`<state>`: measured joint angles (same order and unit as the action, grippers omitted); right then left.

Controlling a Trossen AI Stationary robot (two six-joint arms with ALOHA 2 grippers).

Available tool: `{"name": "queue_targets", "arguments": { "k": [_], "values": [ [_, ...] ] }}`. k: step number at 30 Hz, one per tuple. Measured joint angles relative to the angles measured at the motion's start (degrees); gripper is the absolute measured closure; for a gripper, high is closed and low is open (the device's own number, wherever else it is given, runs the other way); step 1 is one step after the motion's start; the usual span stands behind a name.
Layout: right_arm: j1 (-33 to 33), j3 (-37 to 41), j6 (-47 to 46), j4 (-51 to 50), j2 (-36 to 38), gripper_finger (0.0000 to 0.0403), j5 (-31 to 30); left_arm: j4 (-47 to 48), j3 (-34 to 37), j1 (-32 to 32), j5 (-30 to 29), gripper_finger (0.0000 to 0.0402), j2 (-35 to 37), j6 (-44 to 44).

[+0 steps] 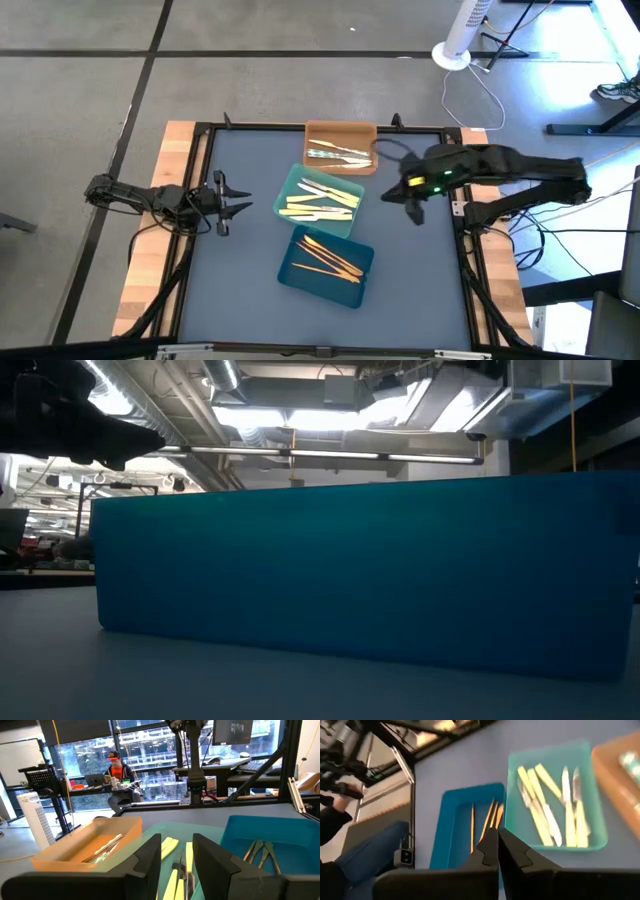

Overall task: Sort silverware by color (type)
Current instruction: Return to Home Position

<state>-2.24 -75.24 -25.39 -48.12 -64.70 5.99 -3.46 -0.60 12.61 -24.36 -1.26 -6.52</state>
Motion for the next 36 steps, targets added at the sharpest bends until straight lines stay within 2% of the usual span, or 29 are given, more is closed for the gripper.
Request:
{"name": "queue_targets", "arguments": {
  "k": [4,10,14,20,29,36],
  "values": [
    [0.0,-0.04,4.87,-1.81,5.4,0.0403,-3.19,0.0,0.0,0.0,-0.01,0.0296,0.0,0.0],
    [0.0,-0.05,9.3,-8.6,11.52,0.0403,-12.68,0.0,0.0,0.0,-0.02,0.0296,0.0,0.0],
    [0.02,3.72,9.41,-8.38,14.95,0.0403,-15.97,0.0,0.0,0.0,-0.02,0.0296,0.0,0.02],
    [0.0,14.52,8.9,-4.12,22.22,0.0403,-15.27,0.0,0.0,-0.01,-0.02,0.0296,0.0,0.02],
    [0.0,34.76,8.73,11.83,35.74,0.0403,-14.37,0.0,0.0,-0.01,-0.02,0.0296,0.0,0.04],
    [0.01,46.94,8.74,21.61,46.37,0.0403,-15.33,0.0,0.0,-0.01,-0.02,0.0296,0.0,0.02]
  ]
}}
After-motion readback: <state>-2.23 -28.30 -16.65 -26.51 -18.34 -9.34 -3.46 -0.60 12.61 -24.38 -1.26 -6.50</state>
